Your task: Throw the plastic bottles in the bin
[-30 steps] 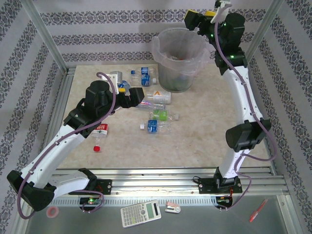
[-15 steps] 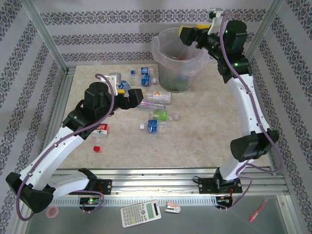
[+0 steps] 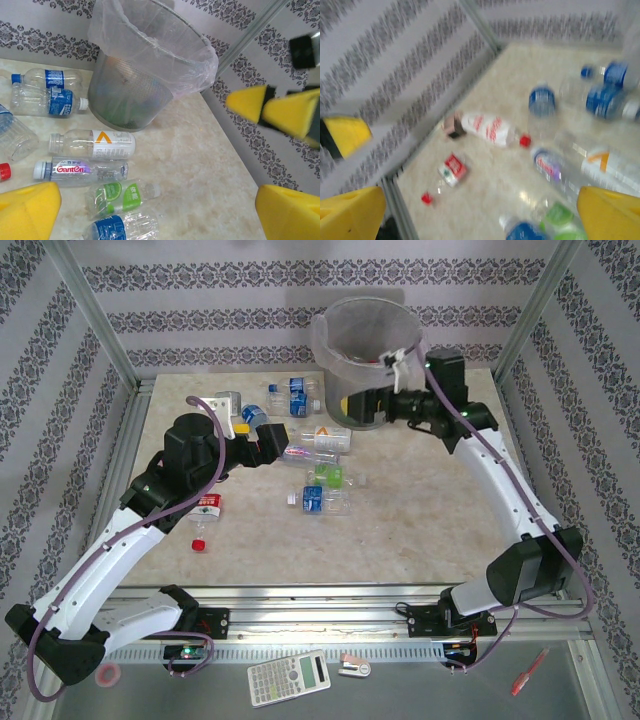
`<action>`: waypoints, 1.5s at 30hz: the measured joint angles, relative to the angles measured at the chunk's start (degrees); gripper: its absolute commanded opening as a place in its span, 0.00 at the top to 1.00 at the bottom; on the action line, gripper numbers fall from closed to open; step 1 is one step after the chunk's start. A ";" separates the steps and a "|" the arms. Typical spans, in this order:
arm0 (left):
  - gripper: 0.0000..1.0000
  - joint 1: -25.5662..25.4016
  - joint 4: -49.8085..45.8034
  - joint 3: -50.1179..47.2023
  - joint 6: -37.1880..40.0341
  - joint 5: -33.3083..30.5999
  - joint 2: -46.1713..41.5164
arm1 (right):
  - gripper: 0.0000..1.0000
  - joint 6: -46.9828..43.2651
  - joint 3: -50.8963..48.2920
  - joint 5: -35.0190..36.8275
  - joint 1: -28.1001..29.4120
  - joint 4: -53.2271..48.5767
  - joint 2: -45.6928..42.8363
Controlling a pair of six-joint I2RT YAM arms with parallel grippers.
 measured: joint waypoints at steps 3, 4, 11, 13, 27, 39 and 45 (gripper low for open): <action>0.00 0.00 -0.04 0.04 0.24 0.00 -0.24 | 0.02 -5.60 -1.22 2.05 4.11 -7.19 1.14; 0.00 0.00 -0.24 0.17 0.35 -0.02 -0.35 | 0.02 -7.52 -1.51 2.95 5.57 -9.27 1.79; 0.00 0.00 -3.08 4.63 1.53 -0.28 -0.85 | 0.02 -15.96 -3.02 9.75 14.73 -17.35 7.80; 0.00 0.02 -3.50 6.19 1.68 -0.37 -0.92 | 0.02 -17.73 -2.75 11.72 17.18 -18.91 9.94; 0.00 0.02 -7.34 10.95 3.06 -0.44 -1.92 | 0.02 -28.28 8.28 28.35 24.50 -28.92 24.70; 0.00 0.02 -8.72 11.06 3.10 -1.44 -2.10 | 0.03 -30.49 10.29 32.68 25.90 -29.97 29.24; 0.00 0.02 -8.74 11.06 3.13 -1.44 -2.03 | 0.03 -30.49 10.84 33.48 25.99 -29.92 31.26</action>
